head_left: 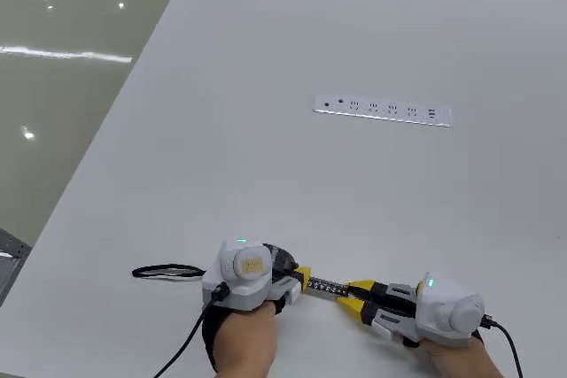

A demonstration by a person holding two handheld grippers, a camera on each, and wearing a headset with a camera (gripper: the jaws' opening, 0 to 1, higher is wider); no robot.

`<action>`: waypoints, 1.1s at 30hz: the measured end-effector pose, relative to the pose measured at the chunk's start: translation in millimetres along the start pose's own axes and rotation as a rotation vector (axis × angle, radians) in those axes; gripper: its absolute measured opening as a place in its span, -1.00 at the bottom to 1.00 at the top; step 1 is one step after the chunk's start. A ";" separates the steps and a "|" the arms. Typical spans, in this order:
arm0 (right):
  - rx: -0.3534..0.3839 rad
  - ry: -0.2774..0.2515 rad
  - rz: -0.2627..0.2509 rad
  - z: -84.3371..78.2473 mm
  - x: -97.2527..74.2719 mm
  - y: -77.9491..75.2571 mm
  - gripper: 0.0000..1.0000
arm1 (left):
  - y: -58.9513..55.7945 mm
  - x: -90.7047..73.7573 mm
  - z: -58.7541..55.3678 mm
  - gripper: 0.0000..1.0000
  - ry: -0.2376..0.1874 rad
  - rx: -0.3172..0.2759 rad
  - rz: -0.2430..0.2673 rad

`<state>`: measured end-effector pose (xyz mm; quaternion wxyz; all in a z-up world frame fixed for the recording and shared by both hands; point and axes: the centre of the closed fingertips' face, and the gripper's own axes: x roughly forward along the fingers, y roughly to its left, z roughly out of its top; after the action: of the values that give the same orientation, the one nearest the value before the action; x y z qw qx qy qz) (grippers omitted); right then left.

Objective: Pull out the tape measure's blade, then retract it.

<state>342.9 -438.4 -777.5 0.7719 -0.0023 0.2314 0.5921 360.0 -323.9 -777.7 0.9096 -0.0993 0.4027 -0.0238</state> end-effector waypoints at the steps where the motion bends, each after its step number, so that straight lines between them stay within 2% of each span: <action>1: 0.001 0.000 0.000 0.2 1.2 0.0 -0.76 | -0.1 -0.1 0.1 0.43 -0.001 0.000 0.000; 25: -0.011 0.002 0.020 9.5 21.7 6.6 -0.76 | -0.5 -1.3 2.1 0.42 -0.005 -0.027 -0.014; 33: -0.017 0.005 0.035 13.9 35.1 11.3 -0.76 | 0.0 -0.8 2.6 0.42 -0.001 -0.034 -0.026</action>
<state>344.2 -399.2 -774.7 0.7608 -0.0065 0.2284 0.6075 361.3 -323.3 -775.4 0.9076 -0.1202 0.4012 -0.0288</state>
